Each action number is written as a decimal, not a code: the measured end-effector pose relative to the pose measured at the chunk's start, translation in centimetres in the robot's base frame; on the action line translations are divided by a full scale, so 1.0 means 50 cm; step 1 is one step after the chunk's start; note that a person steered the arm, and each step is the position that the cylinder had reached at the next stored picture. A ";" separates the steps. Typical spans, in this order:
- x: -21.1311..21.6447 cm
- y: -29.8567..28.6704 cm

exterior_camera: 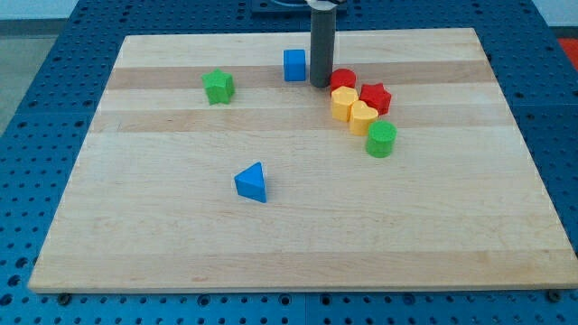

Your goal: Move the blue cube a bit down

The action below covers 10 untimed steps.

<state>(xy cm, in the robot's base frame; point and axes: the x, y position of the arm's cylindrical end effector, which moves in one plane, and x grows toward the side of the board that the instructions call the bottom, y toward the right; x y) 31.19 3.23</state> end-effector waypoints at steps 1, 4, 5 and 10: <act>-0.004 0.026; -0.044 0.048; -0.064 0.044; -0.118 -0.117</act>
<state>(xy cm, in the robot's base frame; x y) 25.27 -2.61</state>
